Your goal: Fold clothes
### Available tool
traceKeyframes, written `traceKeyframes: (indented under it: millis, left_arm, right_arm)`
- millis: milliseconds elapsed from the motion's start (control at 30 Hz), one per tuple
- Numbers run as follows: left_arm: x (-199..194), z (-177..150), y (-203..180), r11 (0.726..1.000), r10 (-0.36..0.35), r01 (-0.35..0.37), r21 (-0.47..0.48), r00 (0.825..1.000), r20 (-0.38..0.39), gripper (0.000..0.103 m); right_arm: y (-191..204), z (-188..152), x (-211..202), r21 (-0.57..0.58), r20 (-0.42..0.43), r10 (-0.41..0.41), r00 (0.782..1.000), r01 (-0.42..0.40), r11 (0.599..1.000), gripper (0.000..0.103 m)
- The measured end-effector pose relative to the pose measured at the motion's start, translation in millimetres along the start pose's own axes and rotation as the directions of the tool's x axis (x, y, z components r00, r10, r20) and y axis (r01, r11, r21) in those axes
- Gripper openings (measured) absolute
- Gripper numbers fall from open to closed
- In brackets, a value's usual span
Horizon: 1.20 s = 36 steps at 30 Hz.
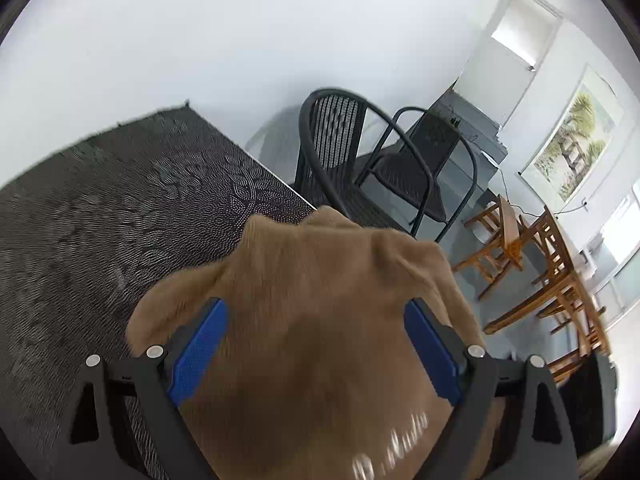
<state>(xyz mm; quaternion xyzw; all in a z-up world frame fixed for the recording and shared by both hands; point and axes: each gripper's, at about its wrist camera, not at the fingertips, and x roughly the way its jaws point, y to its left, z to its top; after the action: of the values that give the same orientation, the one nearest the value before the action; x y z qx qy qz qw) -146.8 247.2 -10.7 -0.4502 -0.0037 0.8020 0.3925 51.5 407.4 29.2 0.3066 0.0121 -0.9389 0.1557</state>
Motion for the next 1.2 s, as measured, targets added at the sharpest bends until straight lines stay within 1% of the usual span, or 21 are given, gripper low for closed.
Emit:
traceKeyframes:
  millis: [67, 233, 333, 367, 467, 600, 667, 700, 767, 833, 900, 967, 1000, 1033, 1100, 1133, 1167, 1200]
  left_arm:
    - [18, 5, 10, 0.999, 0.015, -0.016, -0.043, 0.999, -0.041, 0.092]
    - [52, -1, 35, 0.992, 0.037, -0.051, -0.114, 0.992, -0.124, 0.092]
    - [72, -4, 50, 0.985, 0.047, -0.074, -0.155, 0.984, -0.175, 0.095]
    - [74, -5, 50, 0.985, 0.052, -0.079, -0.151, 0.983, -0.177, 0.096]
    - [73, -8, 44, 0.988, 0.069, -0.09, -0.124, 0.983, -0.169, 0.096]
    - [52, -5, 44, 0.987, 0.037, -0.051, -0.15, 0.995, -0.094, 0.096]
    - [31, -6, 44, 0.98, -0.025, 0.017, -0.198, 0.999, -0.037, 0.096]
    - [20, -6, 44, 0.973, -0.057, 0.055, -0.223, 0.998, -0.006, 0.096]
    - [-4, -9, 42, 0.955, -0.127, 0.135, -0.264, 0.991, 0.048, 0.096]
    - [-22, -13, 38, 0.945, -0.176, 0.19, -0.266, 0.981, 0.075, 0.096]
    - [-36, -17, 29, 0.94, -0.216, 0.23, -0.252, 0.973, 0.082, 0.096]
    - [-33, -21, 16, 0.937, -0.245, 0.249, -0.243, 0.968, 0.047, 0.097]
    - [-28, -21, 13, 0.937, -0.249, 0.248, -0.247, 0.968, 0.026, 0.097]
    - [-22, -20, 12, 0.937, -0.25, 0.243, -0.253, 0.968, 0.005, 0.097]
    - [-8, -21, 13, 0.949, -0.199, 0.186, -0.256, 0.98, -0.025, 0.097]
    - [1, -21, 17, 0.949, -0.173, 0.157, -0.271, 0.984, -0.035, 0.097]
    - [14, -23, 24, 0.941, -0.173, 0.151, -0.303, 0.984, -0.047, 0.097]
    - [20, -23, 25, 0.941, -0.17, 0.147, -0.305, 0.984, -0.052, 0.096]
  right_arm:
    - [1, 0, 1, 0.0, -0.003, -0.004, 1.0, 0.004, 1.0, 0.102]
    - [3, 1, 5, -0.007, -0.017, -0.018, 1.0, 0.018, 1.0, 0.102]
    - [1, 2, 8, 0.002, -0.025, -0.012, 1.0, 0.012, 1.0, 0.102]
    - [1, 4, 9, 0.005, -0.028, -0.008, 1.0, 0.009, 1.0, 0.102]
    - [0, 5, 9, 0.007, -0.033, -0.007, 0.999, 0.008, 1.0, 0.102]
    - [0, 7, 11, 0.003, -0.033, -0.015, 0.999, 0.015, 1.0, 0.102]
    - [0, 5, 11, 0.002, -0.032, -0.018, 0.999, 0.018, 1.0, 0.102]
    - [0, 5, 11, 0.001, -0.032, -0.019, 0.999, 0.019, 1.0, 0.102]
    - [1, 5, 7, 0.0, -0.033, -0.021, 0.999, 0.021, 1.0, 0.102]
    - [3, 3, 1, -0.001, -0.032, -0.021, 0.999, 0.021, 1.0, 0.102]
    - [3, 3, 0, -0.001, -0.032, -0.022, 0.999, 0.022, 1.0, 0.102]
    - [4, 2, -1, -0.002, -0.032, -0.023, 0.999, 0.023, 1.0, 0.102]
    - [5, 1, -1, -0.003, -0.032, -0.024, 0.999, 0.024, 1.0, 0.102]
    - [5, 1, -1, -0.003, -0.031, -0.024, 0.999, 0.024, 1.0, 0.102]
    - [4, 2, 0, -0.004, -0.031, -0.025, 0.999, 0.025, 1.0, 0.102]
    - [3, 2, 1, -0.004, -0.03, -0.028, 0.999, 0.027, 1.0, 0.102]
    - [3, 2, 1, -0.005, -0.03, -0.031, 0.999, 0.03, 1.0, 0.102]
    - [3, 2, 1, -0.005, -0.029, -0.034, 0.999, 0.033, 0.999, 0.102]
